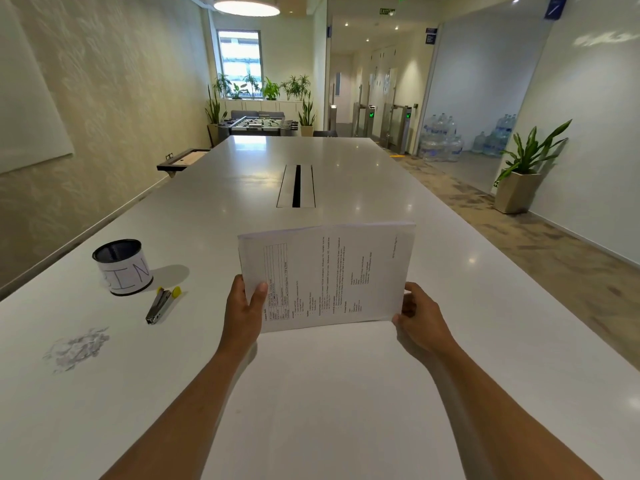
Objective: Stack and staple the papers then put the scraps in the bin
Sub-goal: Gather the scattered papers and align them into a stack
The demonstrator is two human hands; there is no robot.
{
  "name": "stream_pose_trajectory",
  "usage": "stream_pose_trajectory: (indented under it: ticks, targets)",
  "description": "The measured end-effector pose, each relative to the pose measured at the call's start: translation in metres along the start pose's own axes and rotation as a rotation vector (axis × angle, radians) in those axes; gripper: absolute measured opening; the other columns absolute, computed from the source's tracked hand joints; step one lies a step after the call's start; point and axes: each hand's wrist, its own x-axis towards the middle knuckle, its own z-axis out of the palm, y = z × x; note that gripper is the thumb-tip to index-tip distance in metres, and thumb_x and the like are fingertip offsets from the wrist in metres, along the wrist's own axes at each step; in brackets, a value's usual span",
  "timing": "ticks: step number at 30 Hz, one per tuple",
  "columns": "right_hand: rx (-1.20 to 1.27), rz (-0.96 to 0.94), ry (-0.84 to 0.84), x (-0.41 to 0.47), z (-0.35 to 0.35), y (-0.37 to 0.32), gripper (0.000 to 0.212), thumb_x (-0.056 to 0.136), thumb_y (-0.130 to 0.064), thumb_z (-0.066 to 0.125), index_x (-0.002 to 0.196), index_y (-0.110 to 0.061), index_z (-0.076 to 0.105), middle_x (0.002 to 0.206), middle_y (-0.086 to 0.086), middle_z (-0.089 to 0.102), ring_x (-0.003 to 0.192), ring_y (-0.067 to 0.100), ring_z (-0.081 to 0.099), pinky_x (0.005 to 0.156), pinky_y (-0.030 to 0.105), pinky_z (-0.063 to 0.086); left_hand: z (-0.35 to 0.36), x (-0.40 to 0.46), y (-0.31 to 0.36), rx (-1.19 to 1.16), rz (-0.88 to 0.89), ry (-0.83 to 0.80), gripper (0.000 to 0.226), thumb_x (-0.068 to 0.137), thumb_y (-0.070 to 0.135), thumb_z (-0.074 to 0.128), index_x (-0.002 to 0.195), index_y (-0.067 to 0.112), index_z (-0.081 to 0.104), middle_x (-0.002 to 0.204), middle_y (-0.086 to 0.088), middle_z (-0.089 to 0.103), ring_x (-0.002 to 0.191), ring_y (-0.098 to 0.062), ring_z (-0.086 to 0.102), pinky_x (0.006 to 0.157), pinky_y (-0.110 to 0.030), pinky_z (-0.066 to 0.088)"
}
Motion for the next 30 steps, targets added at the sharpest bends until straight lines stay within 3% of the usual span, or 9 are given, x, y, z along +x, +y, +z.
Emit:
stream_pose_trajectory:
  ticks: [5,9,12,18,24,27,30]
  targets:
    - [0.253,-0.009,0.088,0.008,-0.004,-0.015,0.045,0.078,0.019,0.056,0.11,-0.013,0.053,0.1,0.005,0.066,0.093,0.022,0.065,0.066,0.019,0.054,-0.002,-0.002,0.003,-0.032,-0.021,-0.025,0.03,0.089,0.034,0.052,0.115,0.018,0.051,0.114,-0.001,0.065,0.105,-0.018,0.064,0.082,-0.036,0.055]
    - [0.468,0.005,0.125,0.017,-0.006,-0.032,0.032,0.074,0.008,0.059,0.098,-0.013,0.054,0.101,0.007,0.066,0.094,0.025,0.063,0.074,0.031,0.052,-0.001,-0.002,0.006,-0.073,-0.022,-0.039,0.014,0.1,0.016,0.046,0.11,0.023,0.052,0.112,0.0,0.064,0.104,-0.017,0.064,0.082,-0.032,0.055]
    - [0.46,-0.048,0.113,0.018,-0.006,-0.042,0.044,0.063,-0.009,0.058,0.107,-0.015,0.059,0.104,0.005,0.068,0.094,0.02,0.065,0.075,0.033,0.054,0.0,-0.004,0.007,-0.091,-0.027,-0.053,0.018,0.102,0.015,0.041,0.11,0.025,0.053,0.114,-0.002,0.064,0.104,-0.016,0.064,0.081,-0.032,0.054]
    - [0.492,-0.096,0.132,0.013,0.005,-0.05,0.035,0.065,-0.011,0.054,0.097,-0.023,0.062,0.092,-0.004,0.07,0.078,0.005,0.068,0.064,0.02,0.052,0.003,-0.008,0.009,-0.145,-0.066,-0.03,0.019,0.102,0.014,0.04,0.105,0.025,0.054,0.109,0.002,0.065,0.099,-0.013,0.065,0.075,-0.024,0.054]
    - [0.496,-0.096,0.134,0.014,0.003,-0.046,0.033,0.068,-0.011,0.055,0.098,-0.022,0.063,0.091,-0.006,0.071,0.082,0.01,0.067,0.072,0.03,0.051,0.0,-0.006,0.016,-0.127,-0.077,-0.018,0.014,0.091,0.019,0.046,0.102,0.021,0.055,0.106,-0.001,0.066,0.097,-0.018,0.064,0.069,-0.021,0.053]
    - [0.471,-0.107,0.125,0.014,0.001,-0.046,0.034,0.068,-0.012,0.057,0.099,-0.025,0.063,0.094,-0.005,0.071,0.088,0.017,0.067,0.076,0.036,0.054,-0.001,-0.001,0.029,-0.054,-0.019,0.031,0.027,0.076,0.018,0.052,0.103,0.016,0.052,0.101,0.001,0.063,0.094,-0.015,0.063,0.069,-0.021,0.049]
    - [0.449,-0.128,0.127,0.014,-0.002,-0.05,0.036,0.068,-0.012,0.058,0.101,-0.027,0.061,0.097,-0.003,0.07,0.086,0.011,0.067,0.075,0.032,0.053,0.0,0.005,0.043,-0.018,0.053,0.057,0.032,0.073,0.016,0.056,0.105,0.014,0.049,0.098,0.003,0.062,0.089,-0.011,0.062,0.065,-0.014,0.05]
